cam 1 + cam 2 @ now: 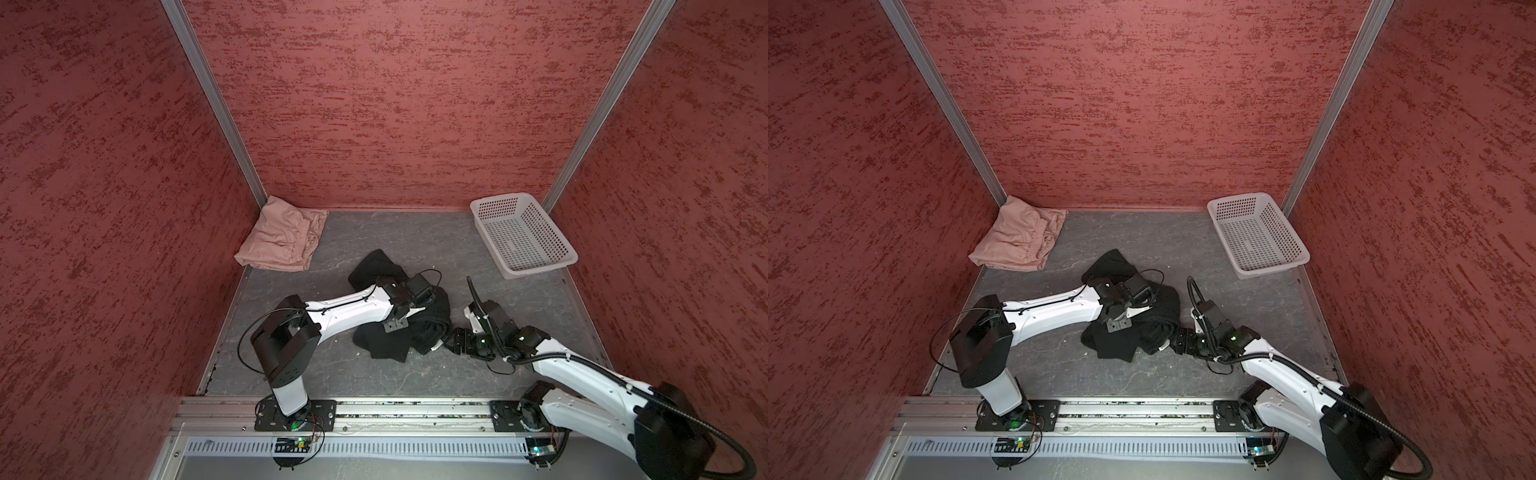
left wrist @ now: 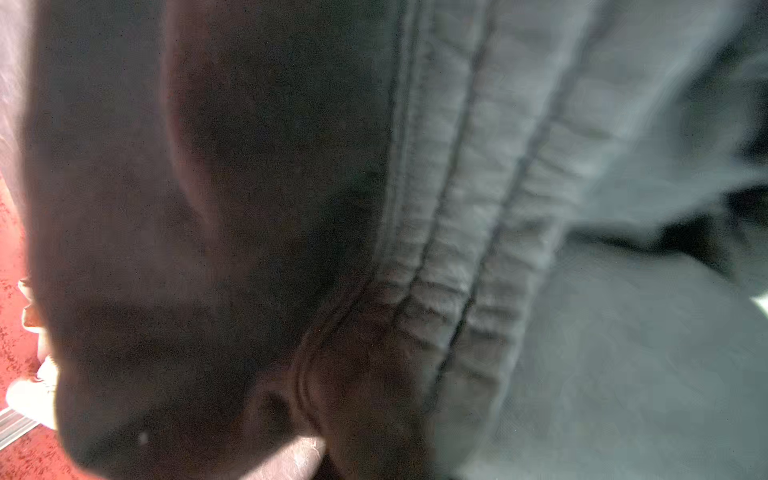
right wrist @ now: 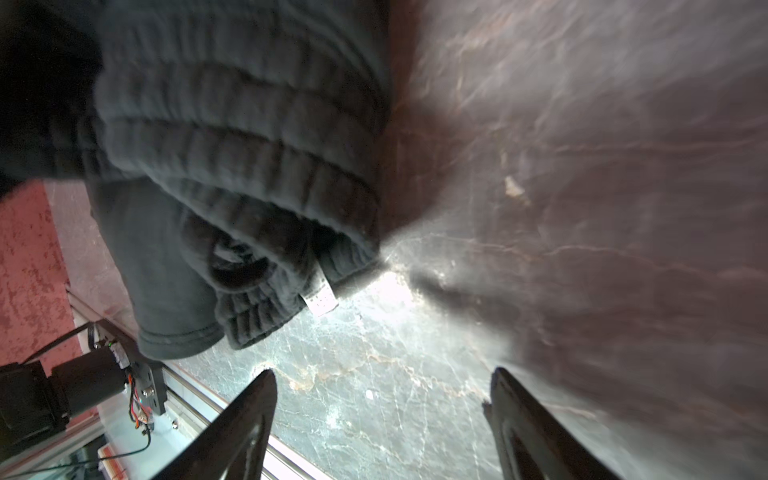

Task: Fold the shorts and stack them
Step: 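Grasp the black shorts waistband with both grippers near each other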

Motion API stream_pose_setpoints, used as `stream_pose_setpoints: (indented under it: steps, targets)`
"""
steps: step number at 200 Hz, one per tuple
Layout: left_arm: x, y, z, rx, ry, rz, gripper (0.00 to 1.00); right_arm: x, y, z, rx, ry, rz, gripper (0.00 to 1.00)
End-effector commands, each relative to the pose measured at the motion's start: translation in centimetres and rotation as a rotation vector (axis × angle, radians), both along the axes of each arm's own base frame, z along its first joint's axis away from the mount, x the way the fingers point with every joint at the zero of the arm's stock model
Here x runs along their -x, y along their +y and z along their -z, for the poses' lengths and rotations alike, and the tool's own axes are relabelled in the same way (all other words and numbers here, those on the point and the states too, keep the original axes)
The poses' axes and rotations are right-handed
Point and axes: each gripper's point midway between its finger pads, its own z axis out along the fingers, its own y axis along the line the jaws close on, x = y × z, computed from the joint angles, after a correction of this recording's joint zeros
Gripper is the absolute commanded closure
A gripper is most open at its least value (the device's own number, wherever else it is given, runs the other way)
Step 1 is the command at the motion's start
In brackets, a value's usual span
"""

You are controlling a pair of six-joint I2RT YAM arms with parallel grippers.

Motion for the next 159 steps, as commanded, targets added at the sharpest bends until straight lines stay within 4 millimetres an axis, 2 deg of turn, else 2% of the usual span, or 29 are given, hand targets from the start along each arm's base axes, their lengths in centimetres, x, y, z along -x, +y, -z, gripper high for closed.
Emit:
stream_pose_setpoints:
  steps: [1, 31, 73, 107, 118, 142, 159]
  targets:
    - [-1.3, -0.4, -0.6, 0.025, -0.029, -0.038, 1.00, -1.1, 3.1, -1.4, -0.117, -0.084, -0.022, 0.20]
    - [-1.7, -0.9, -2.9, 0.110, -0.027, -0.088, 1.00, -2.2, 5.2, -1.2, -0.165, -0.173, -0.038, 0.20]
    - [-2.1, -0.6, -6.7, 0.208, -0.064, -0.160, 1.00, -4.2, 5.7, 1.0, -0.146, -0.172, 0.045, 0.22]
    - [-2.2, 0.1, -9.3, 0.287, -0.097, -0.223, 1.00, -5.0, 5.9, 2.0, -0.126, -0.173, 0.072, 0.36]
    - [-2.3, 0.3, -10.2, 0.324, -0.103, -0.241, 1.00, -5.1, 6.4, 1.7, -0.137, -0.183, 0.049, 0.39]
    - [-2.7, 1.1, -12.3, 0.375, -0.141, -0.272, 1.00, -5.5, 7.1, 0.7, -0.139, -0.205, 0.027, 0.61]
    - [-3.6, 2.4, -13.6, 0.371, -0.194, -0.308, 1.00, -6.1, 7.0, -0.7, -0.059, -0.224, -0.017, 0.74]
